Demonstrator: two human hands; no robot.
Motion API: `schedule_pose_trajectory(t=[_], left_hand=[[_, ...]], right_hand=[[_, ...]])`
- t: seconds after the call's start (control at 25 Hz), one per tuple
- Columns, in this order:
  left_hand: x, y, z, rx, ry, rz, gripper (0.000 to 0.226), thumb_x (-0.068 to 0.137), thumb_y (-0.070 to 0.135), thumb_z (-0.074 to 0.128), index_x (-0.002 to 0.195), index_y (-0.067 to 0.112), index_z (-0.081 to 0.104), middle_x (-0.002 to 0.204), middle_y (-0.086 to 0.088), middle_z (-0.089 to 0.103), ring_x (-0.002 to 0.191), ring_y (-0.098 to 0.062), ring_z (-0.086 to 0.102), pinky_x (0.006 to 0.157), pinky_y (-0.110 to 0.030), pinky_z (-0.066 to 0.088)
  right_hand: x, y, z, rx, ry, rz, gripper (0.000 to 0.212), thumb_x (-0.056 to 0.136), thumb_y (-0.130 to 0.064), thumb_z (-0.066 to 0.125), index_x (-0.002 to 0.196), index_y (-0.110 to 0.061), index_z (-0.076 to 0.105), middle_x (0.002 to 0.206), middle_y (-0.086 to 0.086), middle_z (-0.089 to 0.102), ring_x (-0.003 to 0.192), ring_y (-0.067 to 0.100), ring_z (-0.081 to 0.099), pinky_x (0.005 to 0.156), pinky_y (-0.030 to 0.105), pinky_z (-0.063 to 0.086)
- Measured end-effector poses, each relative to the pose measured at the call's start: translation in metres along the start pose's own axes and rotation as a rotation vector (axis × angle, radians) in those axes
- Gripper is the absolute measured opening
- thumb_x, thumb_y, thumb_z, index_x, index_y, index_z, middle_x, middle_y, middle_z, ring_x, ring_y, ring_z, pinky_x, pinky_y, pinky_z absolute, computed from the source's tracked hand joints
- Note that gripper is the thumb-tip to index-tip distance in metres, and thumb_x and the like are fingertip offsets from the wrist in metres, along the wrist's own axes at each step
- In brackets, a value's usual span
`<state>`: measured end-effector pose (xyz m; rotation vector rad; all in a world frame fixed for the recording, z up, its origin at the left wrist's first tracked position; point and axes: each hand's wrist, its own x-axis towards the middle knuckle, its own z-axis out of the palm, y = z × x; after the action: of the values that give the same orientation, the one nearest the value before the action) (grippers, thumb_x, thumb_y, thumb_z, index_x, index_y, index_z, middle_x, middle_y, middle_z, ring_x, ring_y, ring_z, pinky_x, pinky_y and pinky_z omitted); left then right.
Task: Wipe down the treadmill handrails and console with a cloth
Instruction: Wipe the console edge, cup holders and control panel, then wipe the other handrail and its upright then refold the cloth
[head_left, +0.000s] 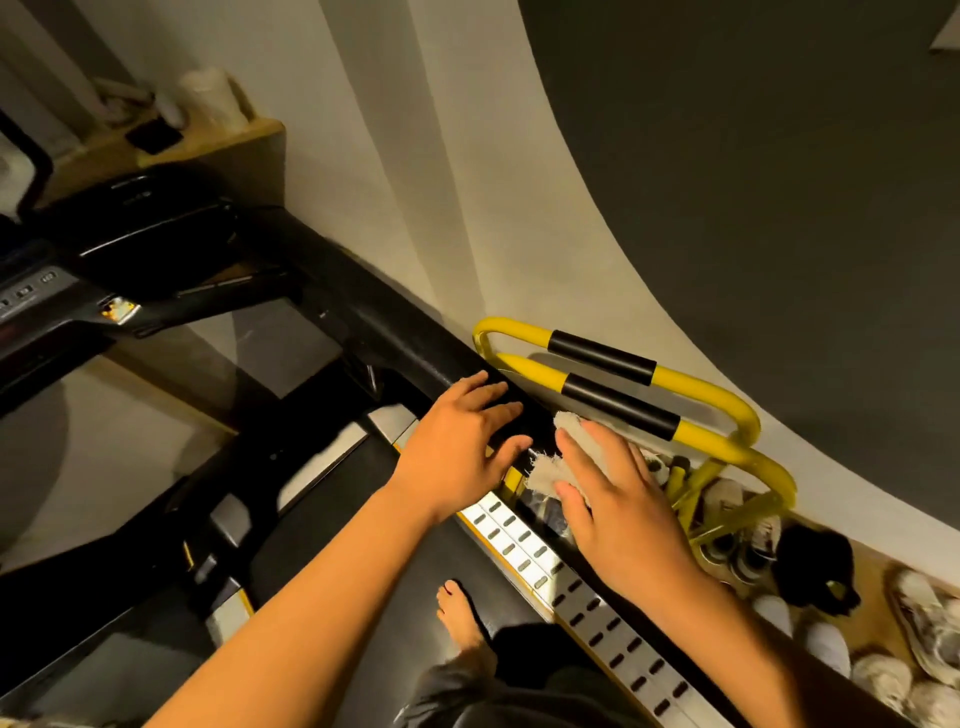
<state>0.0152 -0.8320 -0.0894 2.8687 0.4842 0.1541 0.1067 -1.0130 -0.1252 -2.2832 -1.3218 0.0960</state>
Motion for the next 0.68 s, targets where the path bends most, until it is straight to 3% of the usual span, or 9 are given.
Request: schedule_pose_trajectory(t=[0.2,0.32,0.44,0.52,0.56,0.6,0.68], left_hand=[[-0.031,0.024,0.01,-0.028,0.012,0.111,0.044,0.092,0.041,0.057,0.127,0.015,0.063,0.138,-0.008,0.056,0.138,-0.027,0.04,0.111,-0.036,0.035],[-0.055,0.032,0.012,-0.118,0.074,0.077,0.036,0.092,0.04,0.057,0.116,0.016,0.068,0.127,-0.002,0.063,0.128,-0.017,0.05,0.106,-0.029,0.039],[-0.072,0.057,0.011,-0.652,-0.014,-0.274,0.028,0.089,0.036,0.065,0.109,0.017,0.068,0.101,-0.002,0.068,0.097,-0.007,0.06,0.088,-0.016,0.043],[-0.081,0.07,0.008,-1.173,-0.143,-0.453,0.024,0.087,0.031,0.069,0.098,0.01,0.067,0.085,-0.012,0.062,0.082,-0.015,0.061,0.083,-0.027,0.05],[-0.084,0.074,0.007,-1.325,-0.157,-0.518,0.021,0.088,0.027,0.069,0.093,0.007,0.065,0.078,-0.008,0.058,0.077,-0.014,0.06,0.08,-0.031,0.052],[-0.086,0.075,0.004,-1.444,-0.14,-0.58,0.017,0.089,0.02,0.069,0.093,0.005,0.065,0.077,-0.004,0.058,0.074,-0.012,0.061,0.076,-0.031,0.055],[-0.091,0.065,-0.005,-1.569,0.031,-0.713,0.013,0.087,0.009,0.068,0.097,0.001,0.067,0.074,-0.004,0.058,0.07,-0.012,0.064,0.066,-0.028,0.057]], right_hand=[[-0.045,0.02,0.006,0.119,0.032,0.131,0.052,0.092,-0.021,0.052,0.143,-0.015,0.042,0.142,0.01,0.039,0.125,0.023,0.048,0.092,0.03,0.051],[-0.081,0.028,-0.006,0.207,0.059,0.346,0.038,0.096,-0.022,0.052,0.134,-0.019,0.05,0.127,0.008,0.058,0.115,0.025,0.058,0.09,0.033,0.049],[-0.081,0.005,-0.028,0.38,0.1,0.427,0.026,0.091,-0.019,0.059,0.116,-0.022,0.056,0.098,-0.004,0.065,0.09,0.014,0.064,0.085,0.044,0.053],[-0.062,-0.025,-0.039,0.547,0.128,0.383,0.018,0.086,-0.016,0.061,0.104,-0.018,0.06,0.091,0.001,0.066,0.084,0.006,0.061,0.072,0.022,0.056],[-0.057,-0.033,-0.036,0.58,0.076,0.348,0.009,0.09,-0.016,0.057,0.097,-0.02,0.058,0.085,0.001,0.065,0.078,0.006,0.06,0.061,0.009,0.051],[-0.051,-0.043,-0.036,0.514,-0.003,0.292,0.006,0.094,-0.016,0.054,0.092,-0.022,0.055,0.081,0.0,0.063,0.07,0.008,0.059,0.051,0.006,0.046],[-0.033,-0.058,-0.028,0.456,-0.065,0.235,0.01,0.093,-0.033,0.051,0.09,-0.024,0.052,0.091,0.008,0.061,0.072,0.009,0.062,0.05,0.011,0.047]])
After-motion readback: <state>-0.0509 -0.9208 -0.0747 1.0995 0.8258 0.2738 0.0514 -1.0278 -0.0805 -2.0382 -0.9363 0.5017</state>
